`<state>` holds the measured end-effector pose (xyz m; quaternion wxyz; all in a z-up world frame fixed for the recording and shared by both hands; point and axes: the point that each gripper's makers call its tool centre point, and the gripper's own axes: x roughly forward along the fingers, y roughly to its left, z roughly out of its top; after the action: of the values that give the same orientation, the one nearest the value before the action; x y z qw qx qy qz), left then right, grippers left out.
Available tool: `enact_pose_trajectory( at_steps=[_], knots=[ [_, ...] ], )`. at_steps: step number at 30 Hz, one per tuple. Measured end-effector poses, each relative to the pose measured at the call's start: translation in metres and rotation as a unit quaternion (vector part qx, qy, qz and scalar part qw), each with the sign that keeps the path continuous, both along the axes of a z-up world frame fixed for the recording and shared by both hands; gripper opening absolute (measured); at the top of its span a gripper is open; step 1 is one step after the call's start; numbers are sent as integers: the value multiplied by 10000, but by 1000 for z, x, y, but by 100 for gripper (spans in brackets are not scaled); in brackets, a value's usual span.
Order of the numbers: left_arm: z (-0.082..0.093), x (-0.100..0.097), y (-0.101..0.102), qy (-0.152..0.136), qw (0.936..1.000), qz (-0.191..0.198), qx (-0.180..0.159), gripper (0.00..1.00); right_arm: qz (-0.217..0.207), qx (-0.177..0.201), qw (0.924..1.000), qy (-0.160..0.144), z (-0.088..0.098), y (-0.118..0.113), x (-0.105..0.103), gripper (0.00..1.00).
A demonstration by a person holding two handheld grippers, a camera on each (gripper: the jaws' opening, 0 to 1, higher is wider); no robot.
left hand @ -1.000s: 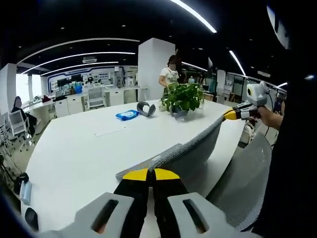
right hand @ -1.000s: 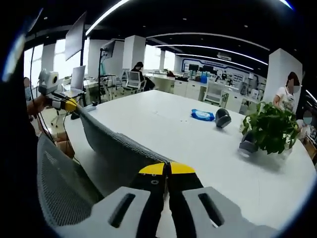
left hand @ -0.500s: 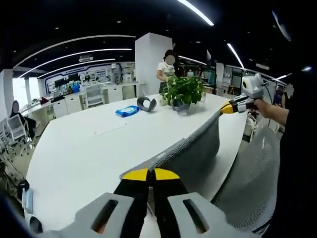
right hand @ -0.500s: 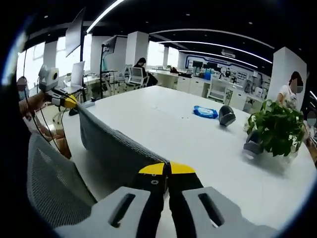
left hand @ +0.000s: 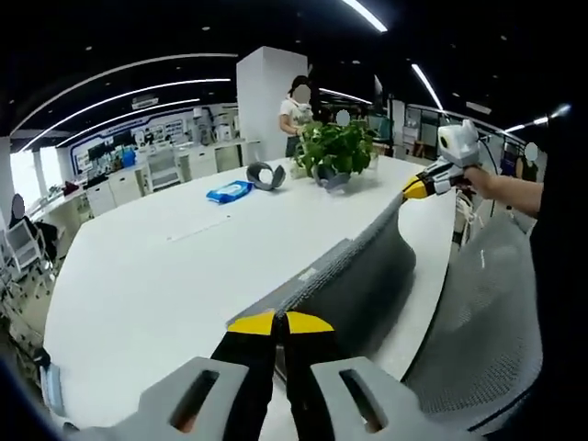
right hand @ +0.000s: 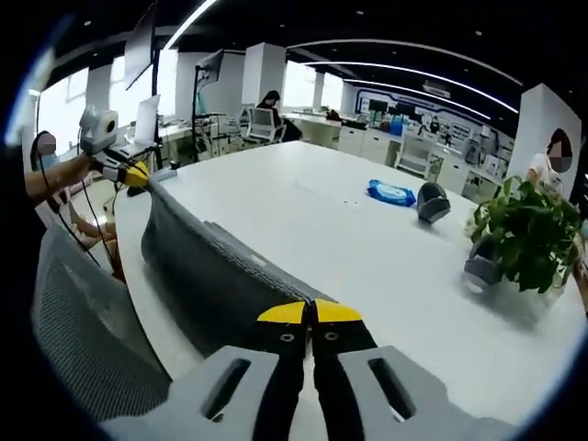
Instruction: Fold the towel on the table until its edges align and the towel forms a compact rectangular stack.
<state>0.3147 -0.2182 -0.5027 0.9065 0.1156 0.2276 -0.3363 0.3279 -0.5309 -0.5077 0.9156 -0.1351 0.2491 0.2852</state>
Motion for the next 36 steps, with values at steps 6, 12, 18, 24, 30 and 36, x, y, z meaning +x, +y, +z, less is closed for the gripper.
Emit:
enact_pose_trajectory(
  at_steps=[6, 12, 18, 24, 30, 36],
  knots=[
    [-9, 15, -1, 86, 9999, -53, 95, 2, 41, -79, 9998, 167, -14, -1, 15, 0],
    [-19, 29, -4, 183, 9994, -177, 218, 2, 225, -286, 9986, 382, -33, -5, 28, 0],
    [-31, 42, -4, 299, 9989, -210, 295, 2, 321, -331, 9976, 511, -43, -5, 41, 0],
    [-51, 56, -1, 473, 9979, -197, 392, 2, 331, -293, 9960, 773, -62, -3, 53, 0],
    [-63, 68, 3, 546, 9975, -164, 426, 2, 352, -419, 9943, 915, -76, -2, 62, 0],
    [-83, 78, 3, 697, 9959, -131, 567, 2, 327, -568, 9927, 1018, -90, -1, 70, 0]
  ],
)
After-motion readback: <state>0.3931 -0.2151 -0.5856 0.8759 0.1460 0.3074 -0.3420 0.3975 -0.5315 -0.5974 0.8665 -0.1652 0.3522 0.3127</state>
